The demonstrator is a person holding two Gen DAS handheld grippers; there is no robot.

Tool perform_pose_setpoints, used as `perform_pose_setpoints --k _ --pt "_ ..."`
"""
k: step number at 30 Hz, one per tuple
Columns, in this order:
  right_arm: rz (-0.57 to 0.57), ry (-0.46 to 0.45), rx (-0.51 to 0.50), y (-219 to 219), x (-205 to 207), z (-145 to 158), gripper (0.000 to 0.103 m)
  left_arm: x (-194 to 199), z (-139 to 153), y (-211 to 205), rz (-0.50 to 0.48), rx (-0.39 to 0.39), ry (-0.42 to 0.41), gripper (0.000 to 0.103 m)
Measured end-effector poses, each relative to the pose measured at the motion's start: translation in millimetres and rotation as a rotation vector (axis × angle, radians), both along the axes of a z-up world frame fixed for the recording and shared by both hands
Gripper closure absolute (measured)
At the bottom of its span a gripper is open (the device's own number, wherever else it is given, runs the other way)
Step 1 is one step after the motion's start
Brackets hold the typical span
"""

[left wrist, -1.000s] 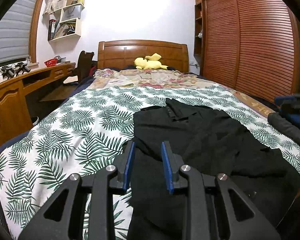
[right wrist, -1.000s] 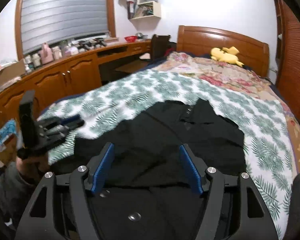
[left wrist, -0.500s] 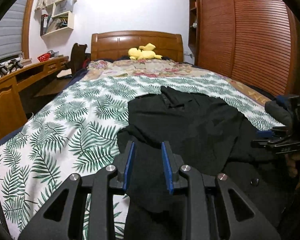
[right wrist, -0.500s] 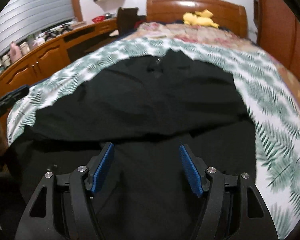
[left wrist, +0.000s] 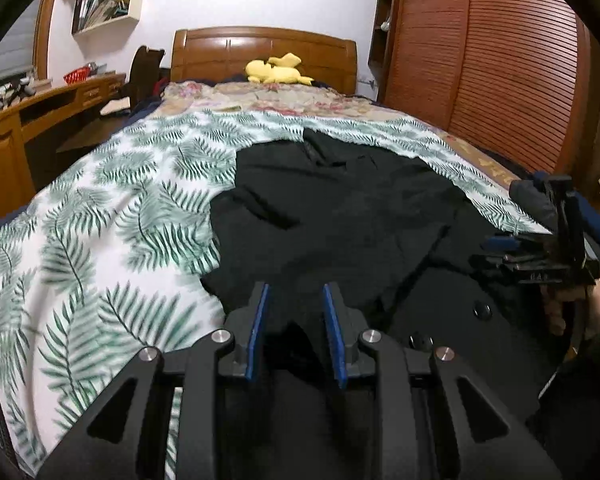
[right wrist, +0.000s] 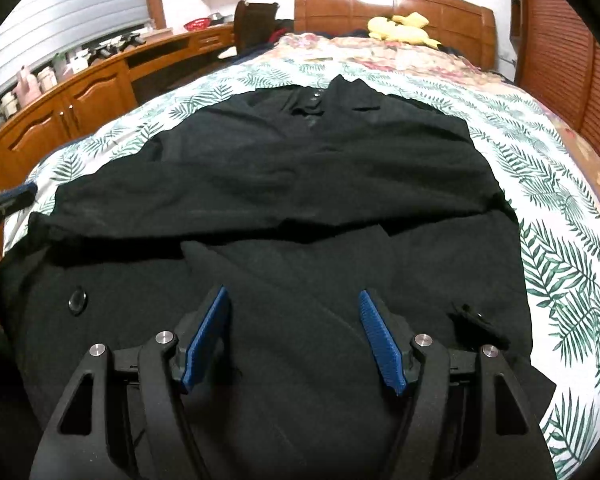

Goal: Fold large clothes

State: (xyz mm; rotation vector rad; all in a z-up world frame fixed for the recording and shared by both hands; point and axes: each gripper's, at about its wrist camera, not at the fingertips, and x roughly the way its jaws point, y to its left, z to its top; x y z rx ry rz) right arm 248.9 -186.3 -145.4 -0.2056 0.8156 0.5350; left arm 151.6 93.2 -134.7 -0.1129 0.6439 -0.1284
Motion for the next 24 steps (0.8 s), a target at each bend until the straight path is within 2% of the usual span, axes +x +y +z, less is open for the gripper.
perform_pose_setpoints --k 14,15,18,24 --pt "-0.005 -0.002 0.008 -1 -1 0 0.034 0 -19 -18 -0.002 0.067 0.056 0.078" --pt "-0.003 -0.003 0.008 -1 -2 0 0.034 0 -20 -21 -0.004 0.083 0.056 0.088" --pt "0.006 -0.007 0.010 -1 -3 2 0.034 3 -23 -28 -0.016 0.108 0.077 0.100" --pt "0.009 -0.025 0.026 -3 -7 12 0.034 -13 -7 -43 -0.025 0.112 0.050 0.103"
